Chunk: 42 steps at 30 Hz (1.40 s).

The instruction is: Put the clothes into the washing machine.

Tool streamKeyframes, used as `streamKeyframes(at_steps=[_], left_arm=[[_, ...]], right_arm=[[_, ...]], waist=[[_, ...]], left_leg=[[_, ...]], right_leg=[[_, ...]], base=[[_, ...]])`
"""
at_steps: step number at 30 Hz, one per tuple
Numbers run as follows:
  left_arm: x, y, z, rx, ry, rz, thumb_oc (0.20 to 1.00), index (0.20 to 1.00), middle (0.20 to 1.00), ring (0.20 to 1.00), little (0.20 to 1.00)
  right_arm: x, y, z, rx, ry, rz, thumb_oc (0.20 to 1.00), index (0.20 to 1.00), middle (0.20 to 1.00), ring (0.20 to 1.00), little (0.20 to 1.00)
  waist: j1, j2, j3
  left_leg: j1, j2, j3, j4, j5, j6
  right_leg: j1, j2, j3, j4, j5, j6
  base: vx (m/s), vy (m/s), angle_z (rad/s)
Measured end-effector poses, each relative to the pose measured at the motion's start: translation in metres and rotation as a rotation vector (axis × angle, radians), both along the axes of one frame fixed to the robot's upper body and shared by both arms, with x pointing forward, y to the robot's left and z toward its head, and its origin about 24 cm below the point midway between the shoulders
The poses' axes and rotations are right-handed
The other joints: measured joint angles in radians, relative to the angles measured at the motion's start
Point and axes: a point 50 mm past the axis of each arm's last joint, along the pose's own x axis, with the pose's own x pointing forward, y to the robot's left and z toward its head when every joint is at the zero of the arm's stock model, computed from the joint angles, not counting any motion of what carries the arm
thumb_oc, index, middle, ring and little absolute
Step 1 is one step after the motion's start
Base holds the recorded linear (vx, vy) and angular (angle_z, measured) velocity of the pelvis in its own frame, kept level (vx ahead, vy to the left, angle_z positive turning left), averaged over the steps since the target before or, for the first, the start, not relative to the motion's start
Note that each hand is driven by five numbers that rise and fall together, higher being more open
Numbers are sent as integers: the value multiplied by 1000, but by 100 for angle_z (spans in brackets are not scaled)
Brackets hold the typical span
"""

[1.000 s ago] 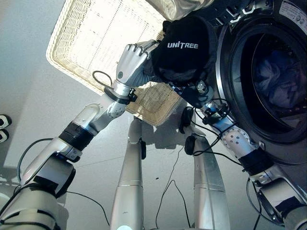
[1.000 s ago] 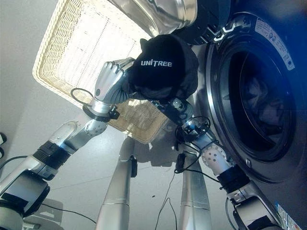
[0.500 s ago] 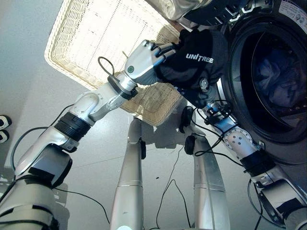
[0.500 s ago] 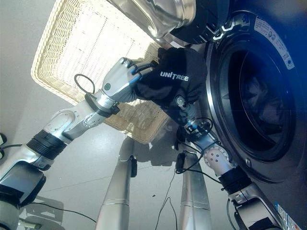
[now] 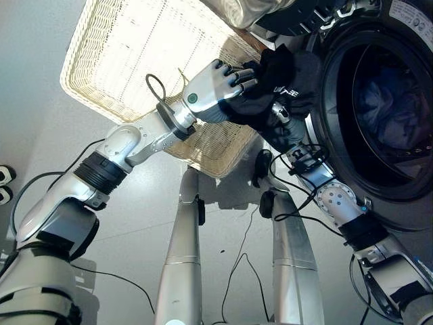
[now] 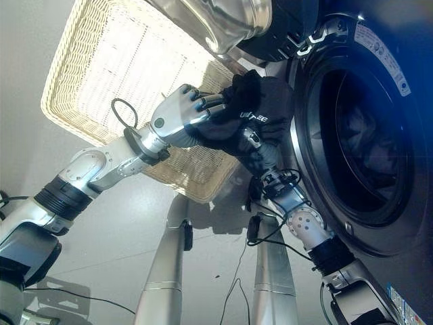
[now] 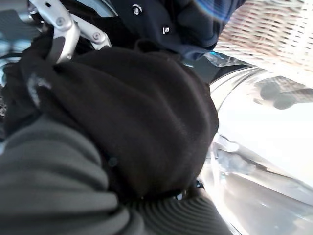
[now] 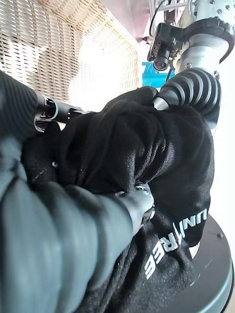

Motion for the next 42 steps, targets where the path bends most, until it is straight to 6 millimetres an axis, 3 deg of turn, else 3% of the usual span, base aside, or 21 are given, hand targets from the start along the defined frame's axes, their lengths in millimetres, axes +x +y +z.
streamKeyframes(at_steps=[1,2,12,17,27,31,33,36,42], left_arm=[[0,0,0,-4,-1,-2,536,536,536,536,536],[-1,1,-1,-17,-8,-9,1000,1000,1000,1000,1000],[-1,21,-15,-248,14,-23,1000,1000,1000,1000,1000],[-2,20,-17,-376,62,-58,1000,1000,1000,1000,1000],[4,23,-23,-365,112,19,1000,1000,1000,1000,1000],[13,34,-27,-446,178,62,1000,1000,1000,1000,1000],[21,44,-33,-545,235,91,1000,1000,1000,1000,1000],[37,61,-52,-789,331,146,1000,1000,1000,1000,1000],[50,74,-67,-977,385,211,1000,1000,1000,1000,1000]], right_arm=[[0,0,0,1,-1,0,200,200,200,200,200],[-1,0,0,2,0,-2,200,200,200,200,200],[0,-4,2,63,-16,-40,200,200,200,200,200],[1,-8,8,130,-42,-79,200,200,200,200,200],[1,-27,21,240,-111,-210,200,200,200,200,200],[5,-36,22,256,-87,-270,200,200,200,200,200],[13,-41,16,245,-37,-307,200,200,200,200,200],[37,-54,-9,204,144,-410,200,200,200,200,200],[59,-78,-38,235,371,-536,200,200,200,200,200]], waist=[[-1,0,0],[0,0,0],[5,0,0],[22,0,0],[23,0,0],[20,0,0],[19,0,0],[24,0,0],[20,0,0]], left_leg=[[0,0,0,0,0,0],[0,1,0,0,0,0],[-1,1,0,0,-1,-1],[0,2,-1,1,-1,-1],[0,1,-2,2,0,0],[6,1,-2,7,0,0],[14,1,-2,9,0,-1],[20,2,-1,14,-1,-1],[16,4,1,14,-4,-4]], right_leg=[[0,0,0,0,0,0],[0,1,0,0,0,0],[0,2,0,-1,-2,3],[0,2,0,1,-2,4],[2,1,-1,0,0,0],[9,1,-1,3,1,-2],[18,1,-1,2,2,-2],[24,2,-1,4,1,0],[20,4,1,-2,8,1]], base=[[0,0,0],[0,0,0],[1,-7,0],[0,0,0],[0,0,0],[-3,16,0],[0,0,0],[0,0,0],[2,22,-1]])
